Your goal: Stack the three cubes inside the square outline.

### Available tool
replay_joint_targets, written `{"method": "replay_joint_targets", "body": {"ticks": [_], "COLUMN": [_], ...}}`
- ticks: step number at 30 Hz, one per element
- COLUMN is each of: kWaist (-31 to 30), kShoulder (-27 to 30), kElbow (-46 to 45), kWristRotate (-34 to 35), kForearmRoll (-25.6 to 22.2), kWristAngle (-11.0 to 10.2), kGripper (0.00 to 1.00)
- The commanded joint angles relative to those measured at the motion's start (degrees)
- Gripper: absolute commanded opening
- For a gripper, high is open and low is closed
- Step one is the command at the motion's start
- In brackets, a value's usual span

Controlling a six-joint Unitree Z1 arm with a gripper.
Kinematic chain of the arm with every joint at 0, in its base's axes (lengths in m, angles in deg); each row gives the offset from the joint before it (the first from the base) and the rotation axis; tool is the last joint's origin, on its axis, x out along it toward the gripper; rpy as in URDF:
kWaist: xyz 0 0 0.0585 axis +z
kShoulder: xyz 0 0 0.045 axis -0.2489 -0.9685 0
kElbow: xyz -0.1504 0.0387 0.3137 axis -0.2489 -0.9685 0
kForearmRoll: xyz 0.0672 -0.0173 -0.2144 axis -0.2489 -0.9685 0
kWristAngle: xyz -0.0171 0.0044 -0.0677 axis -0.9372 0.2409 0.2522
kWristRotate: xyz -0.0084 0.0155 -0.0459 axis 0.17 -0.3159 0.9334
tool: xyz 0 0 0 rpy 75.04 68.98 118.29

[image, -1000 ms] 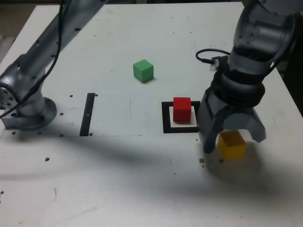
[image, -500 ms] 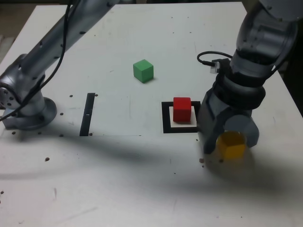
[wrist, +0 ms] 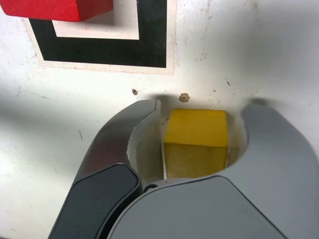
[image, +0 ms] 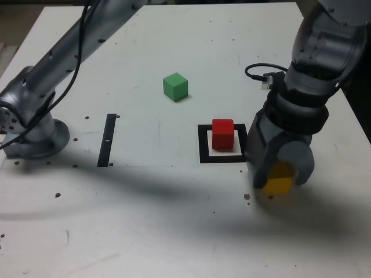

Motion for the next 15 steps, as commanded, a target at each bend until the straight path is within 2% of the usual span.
{"method": "replay_joint_targets", "body": {"ticks": [1, 9, 15], "kWaist": [0.1, 0.1, 0.1], "kShoulder": [0.0, 2.1, 7.5], "kElbow": [-0.1, -0.7, -5.2], "kWristRotate": [-0.2, -2.8, -5.5], "kForearmRoll": [0.1, -0.1, -0.3], "kWristAngle": [-0.2, -1.4, -2.6], "kGripper": [0.3, 0.3, 0.3]}}
